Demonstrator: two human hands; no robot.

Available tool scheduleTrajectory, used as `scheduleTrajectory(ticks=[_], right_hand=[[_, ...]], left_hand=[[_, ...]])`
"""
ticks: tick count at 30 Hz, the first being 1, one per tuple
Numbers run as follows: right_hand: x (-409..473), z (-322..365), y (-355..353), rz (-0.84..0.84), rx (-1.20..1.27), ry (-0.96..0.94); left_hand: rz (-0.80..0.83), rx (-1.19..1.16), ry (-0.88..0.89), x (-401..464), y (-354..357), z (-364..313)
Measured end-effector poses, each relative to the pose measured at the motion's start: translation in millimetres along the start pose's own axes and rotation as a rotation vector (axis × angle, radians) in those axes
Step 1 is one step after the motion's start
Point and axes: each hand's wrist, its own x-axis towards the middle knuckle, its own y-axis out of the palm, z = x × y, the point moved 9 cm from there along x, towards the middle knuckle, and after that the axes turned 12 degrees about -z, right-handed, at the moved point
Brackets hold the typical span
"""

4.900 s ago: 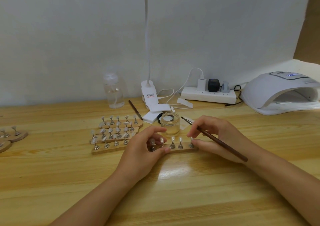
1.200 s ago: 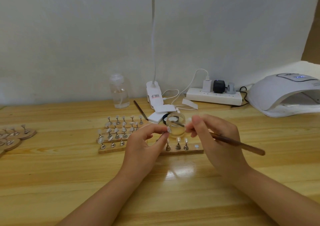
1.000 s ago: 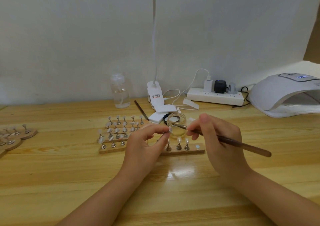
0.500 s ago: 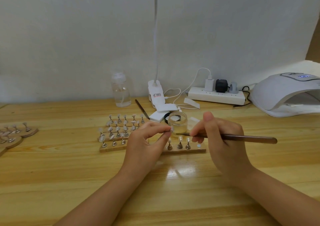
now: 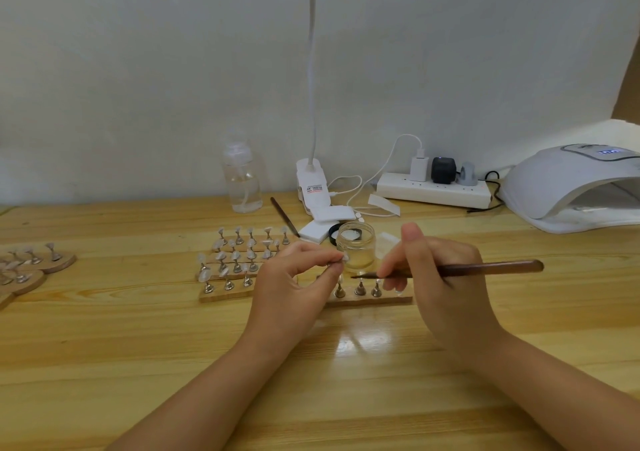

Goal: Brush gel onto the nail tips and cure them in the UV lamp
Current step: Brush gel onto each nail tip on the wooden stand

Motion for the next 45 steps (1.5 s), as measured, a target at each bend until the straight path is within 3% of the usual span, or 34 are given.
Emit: scheduleTrajectory(ticks=[11, 15, 19, 23, 27, 38, 45], right_hand=[[1.9, 4.6, 0.3, -0.012, -0.043, -0.063], [1.0, -1.9, -1.0, -0.017, 0.006, 0.027], [2.2, 2.3, -0.5, -0.019, -0.026, -0.033], [1.0, -4.0, -1.8, -0.031, 0.040, 0.072], [1.7, 0.1, 0.9, -0.010, 0.009, 0.014], [-0.8, -10.2, -1.3, -0.034, 0.056, 0.182], [0.9, -7.6, -7.1, -0.095, 0.070, 0.146]], left_hand=[[0.000, 0.009, 0.011, 0.5, 0.3, 0.0], [0.000, 0.013, 0.013, 0.4, 0.2, -0.4], [-0.004, 0.012, 0.013, 0.9, 0.0, 0.2], [-0.003, 0.014, 0.012, 0.9, 0.5, 0.2], [-0.003, 0.018, 0.001, 0.6, 0.2, 1.4], [-0.015, 0.003, -0.021, 0.8, -1.6, 2.9], [-0.036, -0.006, -0.059, -0.2, -4.5, 6.1]])
